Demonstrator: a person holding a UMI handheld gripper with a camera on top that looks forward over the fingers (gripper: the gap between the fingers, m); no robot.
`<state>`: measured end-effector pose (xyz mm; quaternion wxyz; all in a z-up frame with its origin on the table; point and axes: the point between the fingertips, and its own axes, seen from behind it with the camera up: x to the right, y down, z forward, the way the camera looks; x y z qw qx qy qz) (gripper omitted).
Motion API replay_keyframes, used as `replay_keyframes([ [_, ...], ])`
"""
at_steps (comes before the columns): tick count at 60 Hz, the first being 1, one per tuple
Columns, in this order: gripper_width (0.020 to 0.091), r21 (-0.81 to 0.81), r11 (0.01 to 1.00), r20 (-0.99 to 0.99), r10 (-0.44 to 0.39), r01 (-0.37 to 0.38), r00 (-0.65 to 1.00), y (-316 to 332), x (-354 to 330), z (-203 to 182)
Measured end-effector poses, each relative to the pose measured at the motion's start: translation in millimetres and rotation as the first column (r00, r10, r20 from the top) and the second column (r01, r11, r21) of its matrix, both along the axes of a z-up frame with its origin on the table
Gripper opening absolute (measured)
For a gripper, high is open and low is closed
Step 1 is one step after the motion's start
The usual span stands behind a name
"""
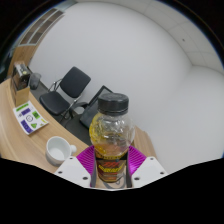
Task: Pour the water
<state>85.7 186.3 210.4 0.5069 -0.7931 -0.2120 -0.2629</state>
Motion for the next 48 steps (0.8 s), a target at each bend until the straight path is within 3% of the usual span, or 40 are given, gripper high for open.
replay_keyframes([
  [9,0.0402,0.038,0.997,-0.389,-0.047,0.067,0.920,-3.3,8.3,-16.6],
  [20,0.0402,0.011,0.991,-0.606,-0.100,0.134,0.789,2.9,22.3,-73.4],
  [31,0.0410,-0.027,0.987,-0.625,-0.139,0.157,0.768,6.5,34.4,-129.3],
  [37,0.0413,0.006,0.985,-0.642,-0.130,0.175,0.755,6.5,33.9,-126.3],
  [45,0.0511,-0.024,0.986,-0.655,-0.139,0.164,0.743,5.4,34.2,-127.4],
  [48,0.0670,-0.083,0.983,-0.673,-0.176,0.164,0.718,-0.6,32.0,-133.5],
])
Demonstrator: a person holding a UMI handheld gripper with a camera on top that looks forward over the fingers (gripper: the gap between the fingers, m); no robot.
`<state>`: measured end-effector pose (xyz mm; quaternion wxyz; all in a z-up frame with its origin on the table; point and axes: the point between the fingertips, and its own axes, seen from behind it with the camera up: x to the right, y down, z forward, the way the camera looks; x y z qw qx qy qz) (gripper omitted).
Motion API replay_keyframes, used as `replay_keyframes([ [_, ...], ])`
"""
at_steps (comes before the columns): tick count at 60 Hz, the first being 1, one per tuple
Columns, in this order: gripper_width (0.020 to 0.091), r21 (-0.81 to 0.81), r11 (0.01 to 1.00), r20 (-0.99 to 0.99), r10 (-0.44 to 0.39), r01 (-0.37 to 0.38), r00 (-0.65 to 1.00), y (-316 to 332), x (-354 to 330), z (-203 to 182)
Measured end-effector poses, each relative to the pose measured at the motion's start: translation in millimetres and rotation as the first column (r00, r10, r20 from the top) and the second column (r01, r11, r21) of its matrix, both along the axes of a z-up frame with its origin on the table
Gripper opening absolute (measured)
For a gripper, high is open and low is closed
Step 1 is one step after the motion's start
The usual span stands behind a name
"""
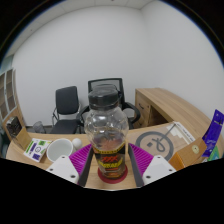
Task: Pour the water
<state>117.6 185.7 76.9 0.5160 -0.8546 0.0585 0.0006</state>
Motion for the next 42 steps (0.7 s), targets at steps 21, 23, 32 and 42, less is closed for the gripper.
replay_keyframes([
  [21,0.0859,-0.143,0.989,0.014,-0.030,0.032,0.999,-141.9,-33.1,80.3],
  [23,0.0859,-0.150,0.988,0.017,-0.025,0.028,1.000,-160.7,-42.0,90.7],
  [32,0.0857,-0.179,0.984,0.040,0.010,-0.003,0.999,-237.2,-82.4,126.0],
  [42,0.0859,-0.203,0.979,0.053,0.016,-0.005,0.998,-289.9,-110.0,137.4],
])
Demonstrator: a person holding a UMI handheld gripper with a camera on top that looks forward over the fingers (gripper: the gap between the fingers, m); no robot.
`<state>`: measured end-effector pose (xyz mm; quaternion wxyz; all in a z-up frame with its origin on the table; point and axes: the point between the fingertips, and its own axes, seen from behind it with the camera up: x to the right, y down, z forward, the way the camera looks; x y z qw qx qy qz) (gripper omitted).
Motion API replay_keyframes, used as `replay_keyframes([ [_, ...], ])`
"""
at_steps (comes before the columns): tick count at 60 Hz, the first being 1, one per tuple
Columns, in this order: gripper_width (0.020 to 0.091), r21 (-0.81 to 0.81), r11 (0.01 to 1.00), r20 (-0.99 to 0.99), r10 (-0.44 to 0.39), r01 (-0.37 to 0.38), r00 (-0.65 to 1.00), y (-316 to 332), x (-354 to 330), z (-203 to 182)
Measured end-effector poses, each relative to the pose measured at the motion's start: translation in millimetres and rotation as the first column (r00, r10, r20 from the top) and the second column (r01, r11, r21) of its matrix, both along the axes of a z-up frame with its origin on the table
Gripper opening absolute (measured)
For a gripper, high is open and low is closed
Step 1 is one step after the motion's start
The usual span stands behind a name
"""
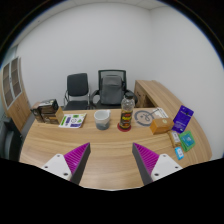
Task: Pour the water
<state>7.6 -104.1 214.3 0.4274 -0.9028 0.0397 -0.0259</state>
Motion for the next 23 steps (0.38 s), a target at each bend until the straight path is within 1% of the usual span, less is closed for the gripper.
replay_keyframes([
  [18,0.0857,0.006,0.999,0.066,-0.040,0.039,0.997,-29.1,6.0,5.6],
  [23,0.0858,0.021,0.999,0.046,-0.041,0.040,0.998,-28.6,5.1,10.0],
])
